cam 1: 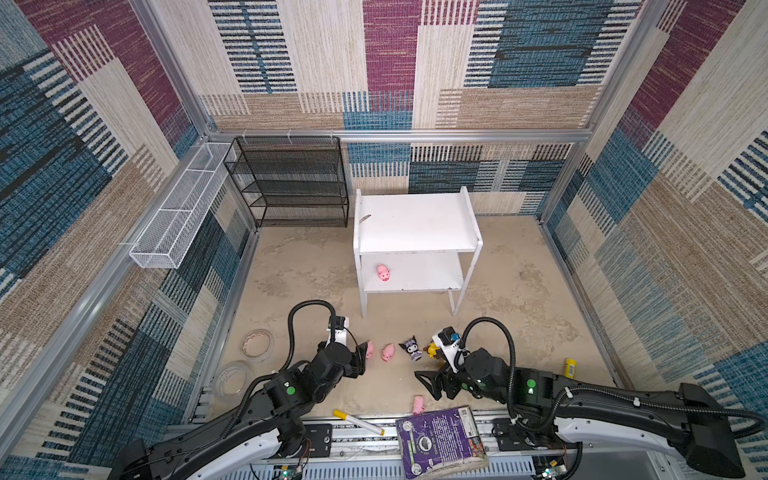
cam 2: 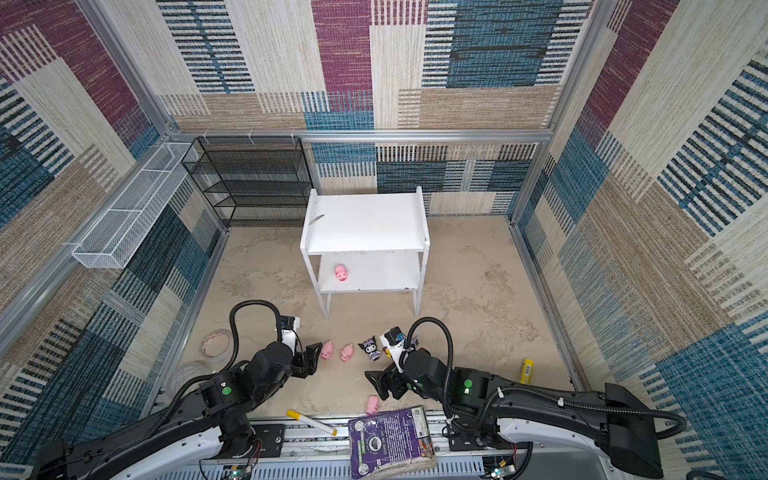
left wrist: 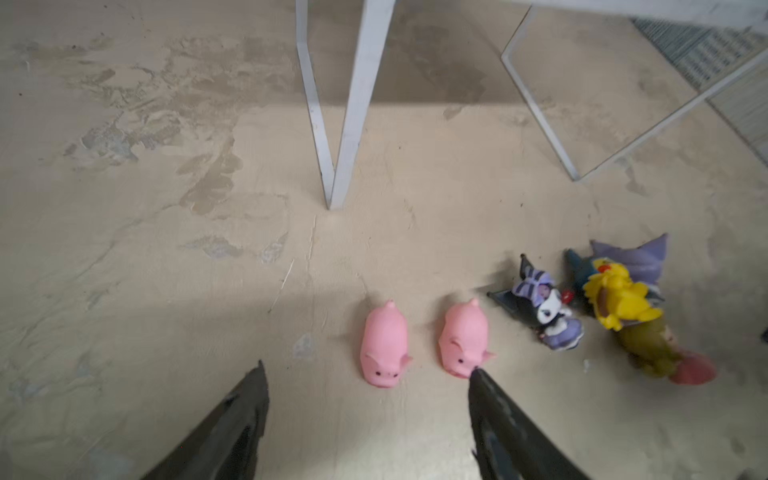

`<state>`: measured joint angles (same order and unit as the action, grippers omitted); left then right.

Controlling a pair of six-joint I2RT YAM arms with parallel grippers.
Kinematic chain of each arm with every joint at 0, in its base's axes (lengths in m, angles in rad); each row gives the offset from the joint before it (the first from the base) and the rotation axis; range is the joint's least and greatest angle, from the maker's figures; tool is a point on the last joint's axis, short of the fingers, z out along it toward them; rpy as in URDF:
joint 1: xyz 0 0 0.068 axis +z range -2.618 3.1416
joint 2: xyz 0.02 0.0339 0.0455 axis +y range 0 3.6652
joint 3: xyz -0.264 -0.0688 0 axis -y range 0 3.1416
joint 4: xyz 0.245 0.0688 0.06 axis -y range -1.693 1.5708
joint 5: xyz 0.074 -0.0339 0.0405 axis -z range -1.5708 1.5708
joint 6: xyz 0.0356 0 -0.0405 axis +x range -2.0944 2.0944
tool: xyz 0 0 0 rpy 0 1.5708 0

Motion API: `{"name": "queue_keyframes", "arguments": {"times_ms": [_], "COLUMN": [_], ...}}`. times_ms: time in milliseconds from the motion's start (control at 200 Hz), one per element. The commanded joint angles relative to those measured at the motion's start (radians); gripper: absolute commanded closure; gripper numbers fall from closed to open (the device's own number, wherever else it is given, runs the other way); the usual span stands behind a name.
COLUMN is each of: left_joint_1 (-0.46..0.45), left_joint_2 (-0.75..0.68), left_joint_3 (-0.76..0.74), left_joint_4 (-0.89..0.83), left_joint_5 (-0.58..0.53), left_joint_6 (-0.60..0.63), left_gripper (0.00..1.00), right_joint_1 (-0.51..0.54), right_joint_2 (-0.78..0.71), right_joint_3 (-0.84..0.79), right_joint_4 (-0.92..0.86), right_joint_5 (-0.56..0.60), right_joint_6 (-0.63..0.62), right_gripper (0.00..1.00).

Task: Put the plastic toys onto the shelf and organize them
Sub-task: 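Withdraw the left gripper from the shelf back toward the toys, then lower the left gripper over the pink pig nearest it and close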

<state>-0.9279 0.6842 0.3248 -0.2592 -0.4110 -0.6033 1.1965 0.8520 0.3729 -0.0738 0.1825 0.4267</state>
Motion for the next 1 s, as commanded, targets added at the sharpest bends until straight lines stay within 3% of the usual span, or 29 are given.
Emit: {"name": "queue_keyframes", "arguments": {"times_ms": [0,195,506,997], "left_joint_1": [-0.004,-0.004,-0.004,0.003], "left_joint_2": [0.018,0.074,0.296,0.498], "left_joint_3": [-0.031,-0.061,0.007,0.057], "left_joint_4": [0.003,0.083,0.127,0.194], "left_joint_5": [0.041,0.067,0.121,0.115], "left_joint_6": [-0.069,-0.035,0.018,0.067], "left_gripper": [0.26,0.29,0.32,0.49], "right_joint_1": [0.0,0.001,0.0,0.0], "right_joint_2": [0.03,0.073,0.096,0.051], "right_joint_3": [0.015,0.041,0.052,0.036], "right_joint_4": [0.057,0.07,0.08,0.065], "right_joint_5": [-0.014,-0.013,-0.007,0.018], "right_joint_6": [-0.012,-0.016,-0.011,0.009], "right_gripper": [0.06,0.06,0.06,0.06]}}
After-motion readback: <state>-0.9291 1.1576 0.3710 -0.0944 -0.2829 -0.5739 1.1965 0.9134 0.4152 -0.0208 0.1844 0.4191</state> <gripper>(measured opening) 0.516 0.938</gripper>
